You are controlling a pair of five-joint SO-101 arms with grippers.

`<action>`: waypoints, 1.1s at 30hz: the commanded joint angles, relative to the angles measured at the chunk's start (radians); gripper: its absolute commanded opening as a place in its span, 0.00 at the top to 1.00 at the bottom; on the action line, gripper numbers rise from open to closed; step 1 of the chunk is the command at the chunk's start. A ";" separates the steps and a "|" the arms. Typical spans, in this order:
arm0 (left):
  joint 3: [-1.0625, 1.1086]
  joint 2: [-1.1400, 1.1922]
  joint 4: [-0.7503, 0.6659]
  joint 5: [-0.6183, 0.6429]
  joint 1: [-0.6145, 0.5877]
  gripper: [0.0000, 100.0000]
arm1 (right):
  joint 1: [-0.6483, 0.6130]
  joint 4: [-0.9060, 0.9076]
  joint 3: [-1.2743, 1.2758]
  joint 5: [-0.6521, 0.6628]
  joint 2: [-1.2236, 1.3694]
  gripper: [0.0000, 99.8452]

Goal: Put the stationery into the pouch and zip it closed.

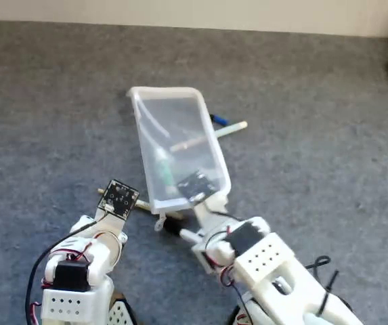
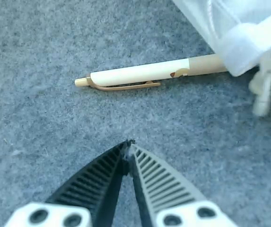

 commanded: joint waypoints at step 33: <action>0.022 -0.007 0.005 -0.009 -0.007 0.99 | -0.044 0.133 -0.294 0.203 0.076 0.77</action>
